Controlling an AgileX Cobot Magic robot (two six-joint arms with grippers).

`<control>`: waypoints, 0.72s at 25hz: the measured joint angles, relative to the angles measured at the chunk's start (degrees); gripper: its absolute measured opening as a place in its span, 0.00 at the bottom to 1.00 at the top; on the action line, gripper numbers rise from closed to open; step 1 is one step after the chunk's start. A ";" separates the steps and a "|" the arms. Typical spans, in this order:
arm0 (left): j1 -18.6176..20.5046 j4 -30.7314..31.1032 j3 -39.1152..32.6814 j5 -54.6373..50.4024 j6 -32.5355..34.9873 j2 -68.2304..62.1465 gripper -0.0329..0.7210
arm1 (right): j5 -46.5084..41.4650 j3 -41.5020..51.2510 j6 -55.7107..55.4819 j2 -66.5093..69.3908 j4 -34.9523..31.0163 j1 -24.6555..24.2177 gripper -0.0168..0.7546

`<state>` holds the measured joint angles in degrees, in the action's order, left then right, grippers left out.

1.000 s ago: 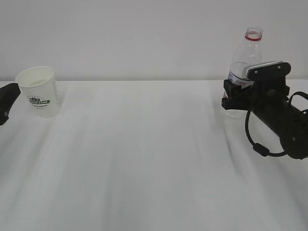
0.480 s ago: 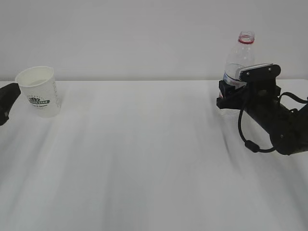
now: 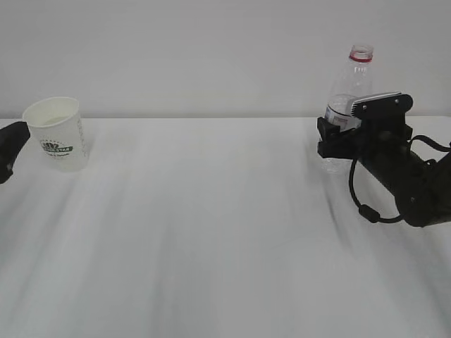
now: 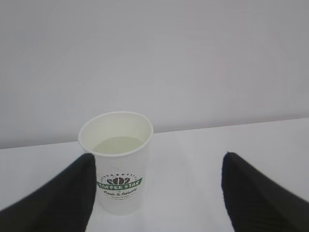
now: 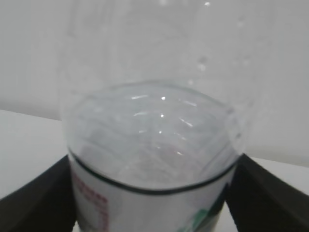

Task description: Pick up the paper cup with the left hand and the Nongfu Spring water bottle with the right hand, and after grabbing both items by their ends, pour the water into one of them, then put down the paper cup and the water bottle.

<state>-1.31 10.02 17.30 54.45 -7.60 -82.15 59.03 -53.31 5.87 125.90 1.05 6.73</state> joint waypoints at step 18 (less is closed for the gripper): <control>0.00 0.00 0.00 0.00 0.00 0.00 0.82 | 0.54 5.36 -0.61 -5.01 -0.12 0.00 0.88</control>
<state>-1.31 10.02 17.30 54.45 -7.60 -82.15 59.56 -47.95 5.26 120.89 0.93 6.73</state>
